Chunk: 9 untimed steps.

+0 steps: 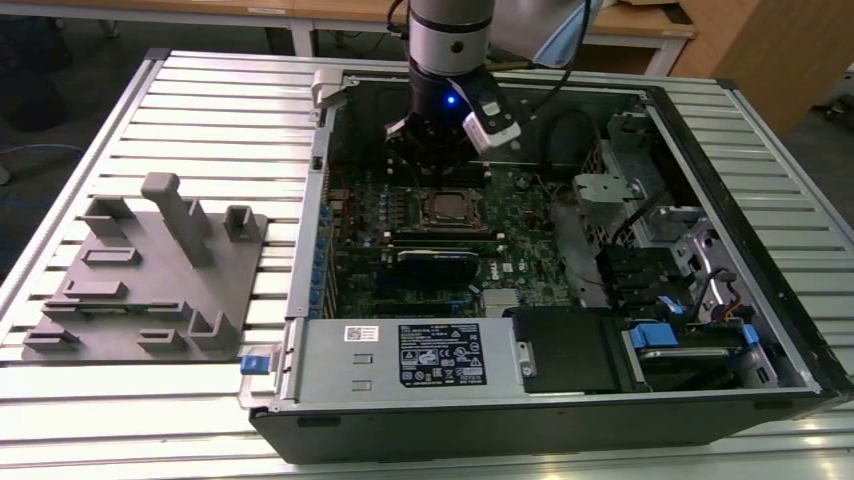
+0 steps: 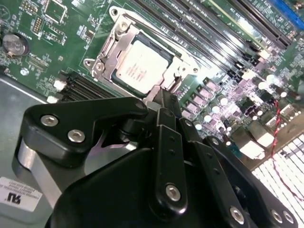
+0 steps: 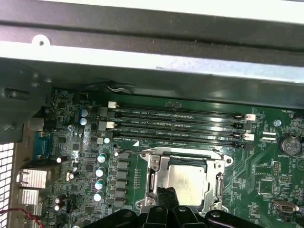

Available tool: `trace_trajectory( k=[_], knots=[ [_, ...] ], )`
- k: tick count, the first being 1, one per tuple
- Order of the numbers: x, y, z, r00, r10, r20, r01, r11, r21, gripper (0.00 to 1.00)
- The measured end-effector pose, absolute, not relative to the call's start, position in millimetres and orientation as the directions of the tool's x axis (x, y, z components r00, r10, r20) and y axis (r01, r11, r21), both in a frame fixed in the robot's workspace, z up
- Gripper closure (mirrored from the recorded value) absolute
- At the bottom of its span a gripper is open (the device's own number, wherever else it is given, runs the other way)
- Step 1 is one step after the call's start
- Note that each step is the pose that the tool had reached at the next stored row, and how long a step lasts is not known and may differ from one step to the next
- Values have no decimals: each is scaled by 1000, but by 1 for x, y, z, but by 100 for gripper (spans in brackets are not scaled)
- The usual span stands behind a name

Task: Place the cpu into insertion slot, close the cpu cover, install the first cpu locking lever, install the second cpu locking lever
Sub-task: 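Install the first cpu locking lever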

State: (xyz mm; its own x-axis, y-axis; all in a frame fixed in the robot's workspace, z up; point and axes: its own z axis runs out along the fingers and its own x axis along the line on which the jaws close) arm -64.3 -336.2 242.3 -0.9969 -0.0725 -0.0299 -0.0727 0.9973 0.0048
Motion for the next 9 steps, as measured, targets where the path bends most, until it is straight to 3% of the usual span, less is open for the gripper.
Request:
trace_trajectory(
  k=[9],
  knots=[
    [-64,-336,247,-997,-72,-28,-73,997,5,90]
  ],
)
